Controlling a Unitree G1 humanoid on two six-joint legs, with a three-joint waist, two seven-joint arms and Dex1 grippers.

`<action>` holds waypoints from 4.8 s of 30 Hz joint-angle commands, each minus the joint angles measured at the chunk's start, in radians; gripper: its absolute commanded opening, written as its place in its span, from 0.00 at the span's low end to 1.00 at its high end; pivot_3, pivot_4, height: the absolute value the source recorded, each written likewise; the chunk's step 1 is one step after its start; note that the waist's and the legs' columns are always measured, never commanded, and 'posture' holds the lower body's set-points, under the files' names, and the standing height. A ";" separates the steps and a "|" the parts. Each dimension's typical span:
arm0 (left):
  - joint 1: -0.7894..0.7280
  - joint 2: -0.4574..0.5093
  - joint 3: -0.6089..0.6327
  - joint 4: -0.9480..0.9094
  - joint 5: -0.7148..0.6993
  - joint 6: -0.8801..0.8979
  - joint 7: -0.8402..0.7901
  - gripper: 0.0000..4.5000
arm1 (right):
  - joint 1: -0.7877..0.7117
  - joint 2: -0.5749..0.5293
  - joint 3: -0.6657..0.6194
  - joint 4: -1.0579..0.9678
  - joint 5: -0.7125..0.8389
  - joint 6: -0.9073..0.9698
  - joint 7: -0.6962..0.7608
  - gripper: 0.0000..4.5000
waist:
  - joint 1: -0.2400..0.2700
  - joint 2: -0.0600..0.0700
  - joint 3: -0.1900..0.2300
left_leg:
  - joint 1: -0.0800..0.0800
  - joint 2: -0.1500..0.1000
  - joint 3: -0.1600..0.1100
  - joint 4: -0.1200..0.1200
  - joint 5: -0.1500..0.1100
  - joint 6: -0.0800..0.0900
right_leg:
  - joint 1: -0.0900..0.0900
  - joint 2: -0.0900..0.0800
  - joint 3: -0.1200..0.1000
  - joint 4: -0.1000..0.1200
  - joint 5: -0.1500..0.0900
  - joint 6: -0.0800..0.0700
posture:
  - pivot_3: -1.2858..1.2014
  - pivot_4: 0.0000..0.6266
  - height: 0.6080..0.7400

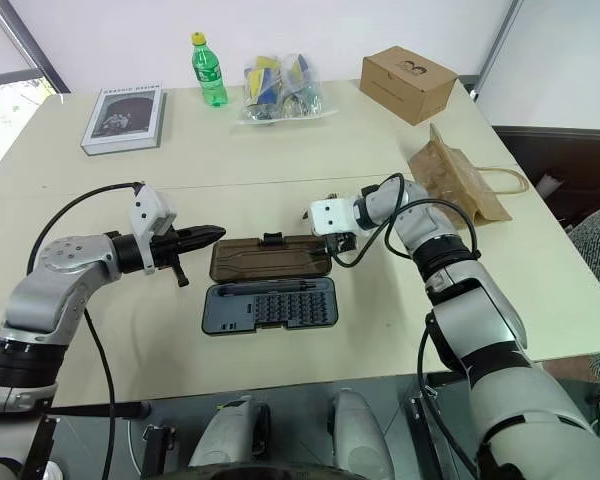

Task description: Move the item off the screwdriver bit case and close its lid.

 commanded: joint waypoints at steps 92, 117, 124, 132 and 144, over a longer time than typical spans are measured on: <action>0.294 0.030 -0.124 -0.002 0.055 -0.140 -0.094 0.00 | 0.227 -0.002 -0.034 -0.352 0.091 0.462 -0.177 0.02 | -0.001 0.002 -0.003 | 0.008 0.001 0.001 -0.001 0.000 0.000 | 0.006 0.001 0.000 -0.001 -0.002 -0.003 | 0.52 0.24 1.00; 0.236 0.032 -0.142 0.049 0.056 -0.134 -0.121 0.00 | 0.660 -0.161 -0.216 -1.147 0.010 0.220 -0.459 0.02 | 0.006 0.002 -0.003 | 0.006 0.000 0.001 -0.001 0.000 0.000 | 0.005 0.001 0.001 -0.001 -0.002 -0.004 | 0.52 0.24 1.00; 0.187 0.035 -0.144 0.048 0.037 -0.112 -0.156 0.00 | 0.684 -0.139 -0.206 -1.183 -0.004 0.285 -0.470 0.02 | 0.006 0.002 -0.002 | 0.005 0.000 0.001 -0.001 0.000 0.000 | 0.005 0.001 0.001 -0.001 -0.003 -0.004 | 0.52 0.24 1.00; 0.129 0.052 -0.101 -0.087 -0.090 0.028 -0.218 0.00 | 0.679 -0.146 -0.194 -1.165 -0.001 0.276 -0.455 0.02 | 0.005 0.000 -0.002 | 0.002 0.000 0.001 -0.001 0.000 0.000 | 0.001 0.002 0.000 -0.001 -0.002 -0.004 | 0.52 0.24 1.00; -0.114 0.019 0.088 -0.155 -0.429 0.353 -0.133 0.00 | 0.679 -0.159 -0.181 -1.124 -0.001 0.238 -0.441 0.02 | 0.005 -0.001 -0.001 | 0.000 0.000 0.000 0.000 0.000 0.000 | 0.001 0.003 0.000 -0.001 -0.001 -0.001 | 0.52 0.24 1.00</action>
